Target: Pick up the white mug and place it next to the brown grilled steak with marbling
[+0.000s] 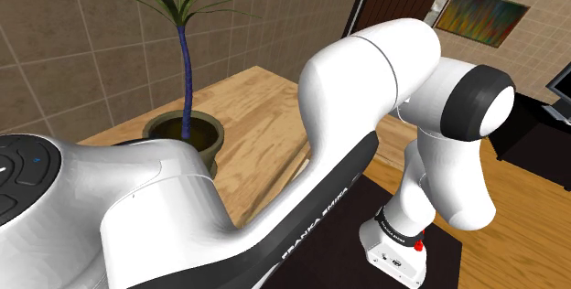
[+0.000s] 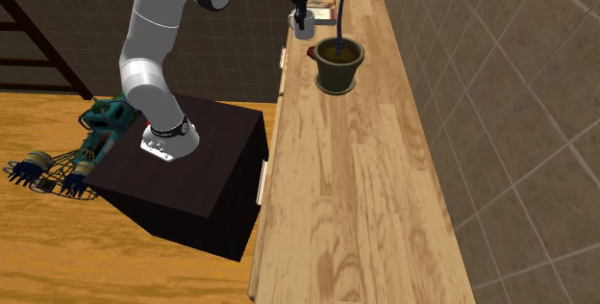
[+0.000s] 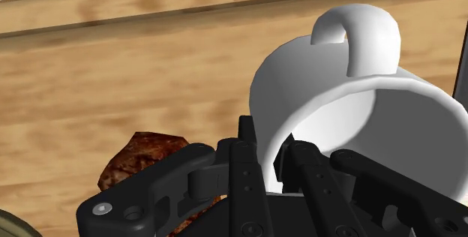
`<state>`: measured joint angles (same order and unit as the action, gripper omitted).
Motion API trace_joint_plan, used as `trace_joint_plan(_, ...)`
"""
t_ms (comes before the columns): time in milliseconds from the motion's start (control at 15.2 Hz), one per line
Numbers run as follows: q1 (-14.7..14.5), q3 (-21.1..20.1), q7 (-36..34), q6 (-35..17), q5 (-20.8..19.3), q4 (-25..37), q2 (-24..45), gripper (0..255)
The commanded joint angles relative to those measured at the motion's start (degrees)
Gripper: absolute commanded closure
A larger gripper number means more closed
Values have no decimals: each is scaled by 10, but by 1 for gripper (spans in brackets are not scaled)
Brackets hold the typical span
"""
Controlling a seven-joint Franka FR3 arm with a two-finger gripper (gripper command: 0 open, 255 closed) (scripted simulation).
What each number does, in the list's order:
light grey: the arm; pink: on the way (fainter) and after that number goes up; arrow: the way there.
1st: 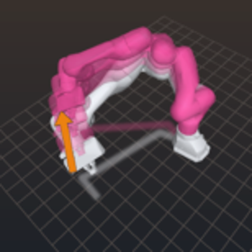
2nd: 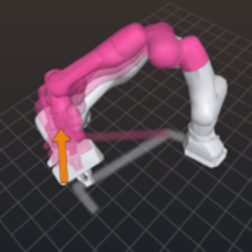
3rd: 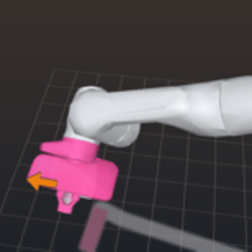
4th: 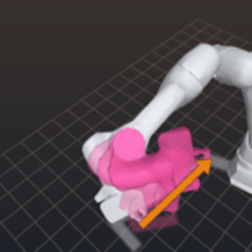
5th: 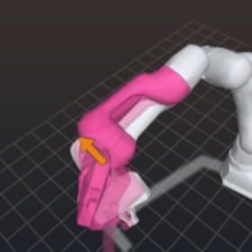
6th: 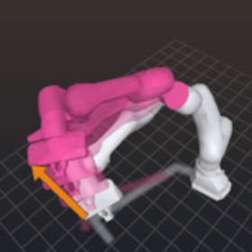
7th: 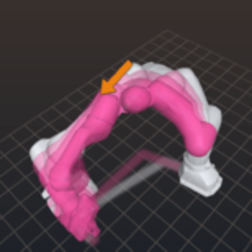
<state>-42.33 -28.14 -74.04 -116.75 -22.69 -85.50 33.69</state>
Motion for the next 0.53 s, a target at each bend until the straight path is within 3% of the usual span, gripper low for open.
trace_joint_plan(0,0,0,0,0,0,0,0,255)
trace_joint_plan(132,0,0,0,0,0,0,0,255)
trace_joint_plan(198,0,0,0,0,0,0,0,0)
trace_joint_plan(462,0,0,0,0,0,0,0,0)
